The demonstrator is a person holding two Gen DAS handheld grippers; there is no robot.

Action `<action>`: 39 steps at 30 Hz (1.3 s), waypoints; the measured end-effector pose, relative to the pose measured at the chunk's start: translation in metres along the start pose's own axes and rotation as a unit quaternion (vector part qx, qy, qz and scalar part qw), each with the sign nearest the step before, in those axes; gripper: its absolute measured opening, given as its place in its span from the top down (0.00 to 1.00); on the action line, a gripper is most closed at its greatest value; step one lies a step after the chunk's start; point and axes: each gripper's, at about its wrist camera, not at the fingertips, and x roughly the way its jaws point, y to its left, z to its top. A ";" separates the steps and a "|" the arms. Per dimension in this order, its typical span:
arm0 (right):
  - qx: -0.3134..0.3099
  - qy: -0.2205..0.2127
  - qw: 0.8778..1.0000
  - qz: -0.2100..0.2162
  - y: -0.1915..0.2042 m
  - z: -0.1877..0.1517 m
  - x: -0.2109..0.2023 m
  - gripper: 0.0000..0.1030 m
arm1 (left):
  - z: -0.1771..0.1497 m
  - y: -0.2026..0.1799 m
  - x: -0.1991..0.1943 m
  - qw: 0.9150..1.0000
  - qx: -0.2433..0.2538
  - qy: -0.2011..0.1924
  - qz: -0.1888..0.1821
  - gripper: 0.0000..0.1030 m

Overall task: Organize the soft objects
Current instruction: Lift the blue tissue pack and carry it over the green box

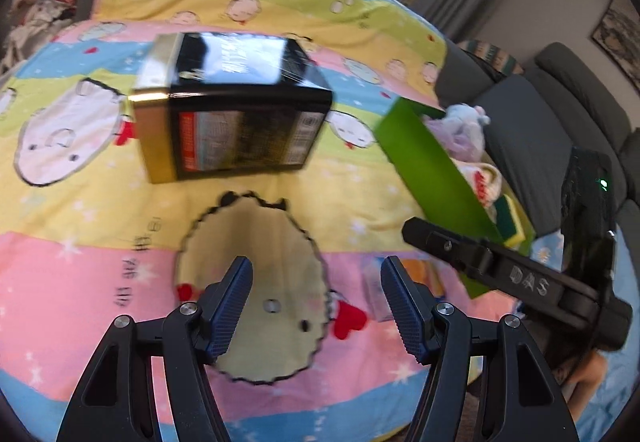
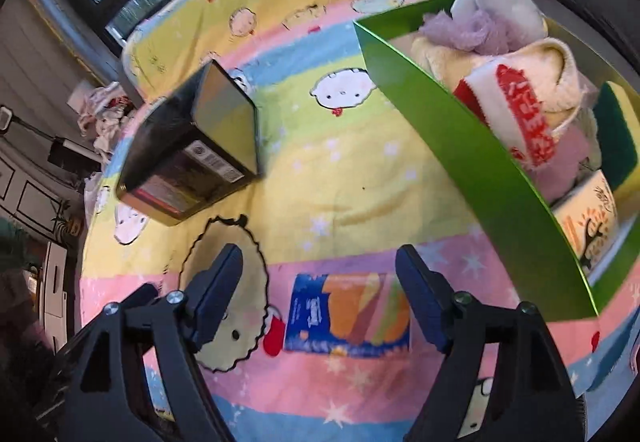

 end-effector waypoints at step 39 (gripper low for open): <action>0.027 -0.040 0.994 0.095 -0.032 -0.012 -0.022 0.56 | -0.016 -0.066 0.016 0.998 0.065 -0.014 -0.017 0.53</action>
